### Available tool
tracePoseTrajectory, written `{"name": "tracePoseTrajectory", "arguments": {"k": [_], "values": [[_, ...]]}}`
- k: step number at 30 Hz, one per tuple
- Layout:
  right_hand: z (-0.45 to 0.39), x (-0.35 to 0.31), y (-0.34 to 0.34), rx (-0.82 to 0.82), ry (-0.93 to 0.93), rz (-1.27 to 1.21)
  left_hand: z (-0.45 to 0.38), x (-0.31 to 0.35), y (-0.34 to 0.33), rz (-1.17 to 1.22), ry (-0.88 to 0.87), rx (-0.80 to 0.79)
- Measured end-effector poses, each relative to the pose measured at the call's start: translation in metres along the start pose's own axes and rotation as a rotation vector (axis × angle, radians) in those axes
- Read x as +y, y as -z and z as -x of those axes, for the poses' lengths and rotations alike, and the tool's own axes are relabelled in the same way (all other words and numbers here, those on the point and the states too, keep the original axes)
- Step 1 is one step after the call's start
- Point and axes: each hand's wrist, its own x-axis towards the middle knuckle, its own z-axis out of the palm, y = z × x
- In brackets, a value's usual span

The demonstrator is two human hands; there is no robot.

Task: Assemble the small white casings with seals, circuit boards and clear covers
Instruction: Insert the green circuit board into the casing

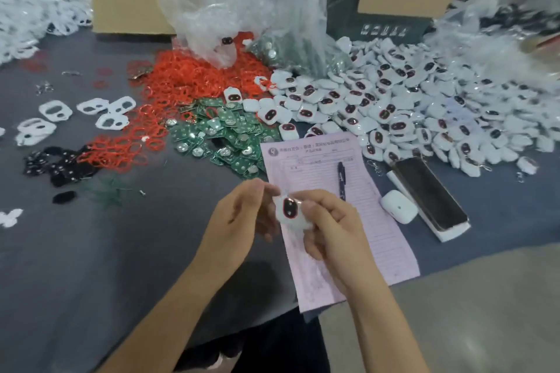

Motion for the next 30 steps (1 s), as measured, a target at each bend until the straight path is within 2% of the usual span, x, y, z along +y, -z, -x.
{"name": "tracePoseTrajectory", "arguments": {"k": [3,5,6,7,8,11,13,15,17,20,23,27,30], "values": [[0.004,-0.009,0.024,-0.261,-0.097,0.193,-0.007,-0.004,-0.008,0.024,0.085,-0.002],[0.005,-0.013,0.034,-0.431,-0.149,0.341,-0.012,-0.009,-0.011,-0.037,0.083,-0.014],[0.003,-0.015,0.037,-0.465,-0.141,0.409,-0.014,-0.011,-0.012,-0.063,0.065,-0.006],[-0.001,-0.016,0.039,-0.443,-0.114,0.456,-0.016,-0.013,-0.013,-0.088,0.044,0.012],[-0.007,-0.018,0.04,-0.353,-0.073,0.472,-0.018,-0.015,-0.013,-0.122,0.023,0.039],[-0.027,-0.026,0.038,0.182,0.086,0.224,-0.02,-0.021,-0.009,-0.173,-0.008,0.126],[-0.036,-0.028,0.033,0.374,0.164,0.089,-0.019,-0.024,-0.006,-0.15,-0.002,0.142],[-0.039,-0.022,0.026,0.37,0.157,0.129,-0.017,-0.027,-0.004,-0.177,-0.021,0.124],[-0.038,-0.01,0.014,0.303,0.133,0.272,-0.015,-0.029,-0.002,-0.231,-0.049,0.123],[-0.029,0.013,-0.022,0.196,0.234,0.452,-0.011,-0.027,0.008,-0.354,-0.122,0.193],[-0.015,0.036,-0.064,0.079,0.268,0.51,0.003,-0.024,0.033,-0.584,-0.202,0.228],[-0.012,0.058,-0.099,0.011,0.291,0.579,0.03,-0.023,0.086,-0.998,-0.388,0.301],[-0.018,0.066,-0.125,-0.104,0.348,0.726,0.051,-0.018,0.128,-1.161,-0.444,0.375]]}}
